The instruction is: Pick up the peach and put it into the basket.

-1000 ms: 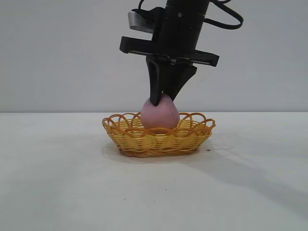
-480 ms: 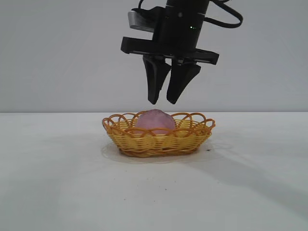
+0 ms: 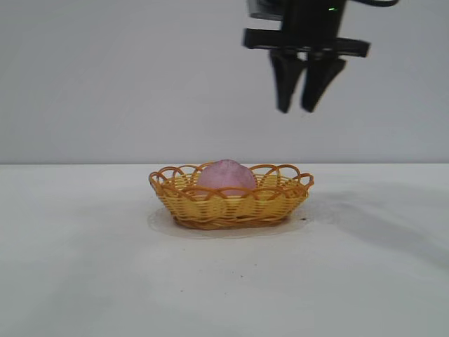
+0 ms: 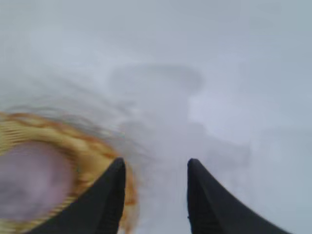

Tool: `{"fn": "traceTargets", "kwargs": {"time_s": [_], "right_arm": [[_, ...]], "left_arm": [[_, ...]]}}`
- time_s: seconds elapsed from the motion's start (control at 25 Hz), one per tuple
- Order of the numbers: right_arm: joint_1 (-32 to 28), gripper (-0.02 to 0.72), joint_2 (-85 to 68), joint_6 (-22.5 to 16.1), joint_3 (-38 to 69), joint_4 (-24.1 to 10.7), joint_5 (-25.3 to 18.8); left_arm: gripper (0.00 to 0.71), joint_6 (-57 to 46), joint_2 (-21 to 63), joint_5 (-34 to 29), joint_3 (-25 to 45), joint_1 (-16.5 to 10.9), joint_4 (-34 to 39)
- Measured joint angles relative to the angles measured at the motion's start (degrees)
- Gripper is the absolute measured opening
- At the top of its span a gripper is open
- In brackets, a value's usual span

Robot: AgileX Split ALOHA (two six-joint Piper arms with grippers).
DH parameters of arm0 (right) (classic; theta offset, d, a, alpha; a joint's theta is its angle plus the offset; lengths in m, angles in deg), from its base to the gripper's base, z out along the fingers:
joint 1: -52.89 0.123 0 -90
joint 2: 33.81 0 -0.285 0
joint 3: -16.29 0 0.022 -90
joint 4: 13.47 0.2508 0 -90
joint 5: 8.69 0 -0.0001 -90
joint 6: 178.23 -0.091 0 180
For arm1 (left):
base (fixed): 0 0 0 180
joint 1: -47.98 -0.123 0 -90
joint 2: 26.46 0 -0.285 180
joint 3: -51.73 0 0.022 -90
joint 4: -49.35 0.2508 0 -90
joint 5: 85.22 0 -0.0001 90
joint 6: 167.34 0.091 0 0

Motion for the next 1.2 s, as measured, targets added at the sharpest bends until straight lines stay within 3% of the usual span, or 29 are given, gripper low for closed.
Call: {"fn": "traceTargets", "kwargs": {"time_s": [0.08, 0.2, 0.28, 0.76, 1.2], "right_arm": [[-2.9, 0.293, 0.0, 0.0, -0.1, -0.7, -1.0], [-7.0, 0.444, 0.0, 0.0, -0.2, -0.9, -1.7], [-9.3, 0.496, 0.0, 0.0, -0.2, -1.0, -2.2], [-21.6, 0.505, -0.7, -0.2, -0.2, 1.1, -9.0], [-21.8, 0.505, -14.7, -0.1, 3.3, 2.2, -12.4]], "left_arm": [[0.423, 0.0, 0.0, 0.0, 0.0, 0.0, 0.0], [0.423, 0.0, 0.0, 0.0, 0.0, 0.0, 0.0], [0.423, 0.0, 0.0, 0.0, 0.0, 0.0, 0.0], [0.423, 0.0, 0.0, 0.0, 0.0, 0.0, 0.0], [0.423, 0.0, 0.0, 0.0, 0.0, 0.0, 0.0]]}}
